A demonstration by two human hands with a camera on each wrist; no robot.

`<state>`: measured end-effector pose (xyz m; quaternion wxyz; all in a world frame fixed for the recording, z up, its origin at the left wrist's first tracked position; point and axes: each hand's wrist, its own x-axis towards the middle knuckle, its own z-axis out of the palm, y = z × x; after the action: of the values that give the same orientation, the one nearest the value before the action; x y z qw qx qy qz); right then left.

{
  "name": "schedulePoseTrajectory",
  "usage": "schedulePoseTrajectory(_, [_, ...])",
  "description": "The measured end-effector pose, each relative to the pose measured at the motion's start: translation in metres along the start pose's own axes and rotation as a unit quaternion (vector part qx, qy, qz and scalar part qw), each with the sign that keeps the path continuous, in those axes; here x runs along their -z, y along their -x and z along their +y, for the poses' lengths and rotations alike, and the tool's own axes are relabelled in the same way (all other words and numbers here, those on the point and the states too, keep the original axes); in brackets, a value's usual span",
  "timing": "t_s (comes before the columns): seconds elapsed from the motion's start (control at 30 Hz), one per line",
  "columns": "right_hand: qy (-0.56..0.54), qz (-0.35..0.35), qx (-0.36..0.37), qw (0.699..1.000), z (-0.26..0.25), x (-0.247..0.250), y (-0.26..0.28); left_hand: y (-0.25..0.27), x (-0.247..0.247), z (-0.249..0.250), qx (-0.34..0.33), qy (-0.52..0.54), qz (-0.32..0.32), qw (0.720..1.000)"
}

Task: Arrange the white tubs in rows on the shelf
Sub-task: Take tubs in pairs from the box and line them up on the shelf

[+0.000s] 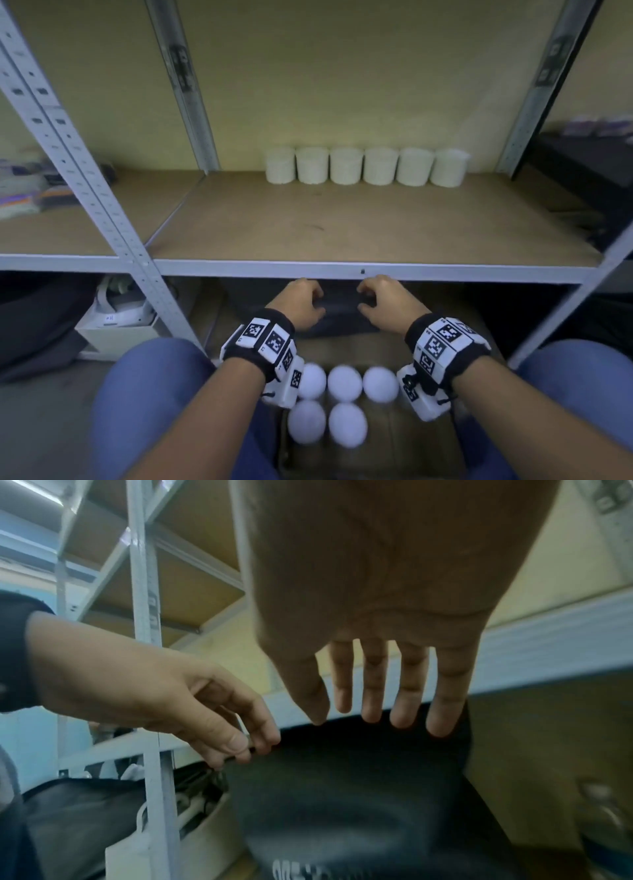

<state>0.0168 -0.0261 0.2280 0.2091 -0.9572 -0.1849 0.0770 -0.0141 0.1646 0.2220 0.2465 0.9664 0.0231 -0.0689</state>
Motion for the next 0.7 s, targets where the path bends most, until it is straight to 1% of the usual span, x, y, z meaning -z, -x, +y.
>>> schedulePoseTrajectory(0.13, [-0.001, -0.083, -0.033, 0.996, 0.029, -0.058, 0.011, 0.005, -0.057, -0.017, 0.032, -0.005, -0.092, 0.995])
schedulePoseTrajectory(0.23, [0.003, -0.159, -0.064, 0.985, 0.049, -0.109, 0.012, 0.004, -0.107, -0.036, 0.076, -0.016, -0.161, 0.984])
schedulePoseTrajectory(0.37, [0.001, -0.215, -0.086, 0.973, 0.071, -0.170, 0.015, 0.000, -0.158, -0.061, 0.073, -0.094, -0.254, 0.960])
schedulePoseTrajectory(0.4, [0.001, -0.229, -0.095, 0.969, 0.076, -0.183, 0.016, -0.001, -0.170, -0.068, 0.089, -0.100, -0.262, 0.956])
schedulePoseTrajectory(0.5, [0.017, -0.272, -0.113, 0.956, 0.083, -0.218, 0.020, 0.006, -0.211, -0.094, 0.116, -0.154, -0.256, 0.947])
schedulePoseTrajectory(0.57, [0.041, -0.291, -0.109, 0.950, 0.085, -0.236, 0.025, 0.015, -0.240, -0.104, 0.127, -0.156, -0.243, 0.949])
schedulePoseTrajectory(0.63, [0.068, -0.295, -0.096, 0.948, 0.088, -0.252, 0.028, 0.021, -0.257, -0.106, 0.145, -0.145, -0.239, 0.949])
schedulePoseTrajectory(0.7, [0.118, -0.283, -0.080, 0.948, 0.090, -0.265, 0.030, 0.024, -0.268, -0.106, 0.156, -0.158, -0.197, 0.955])
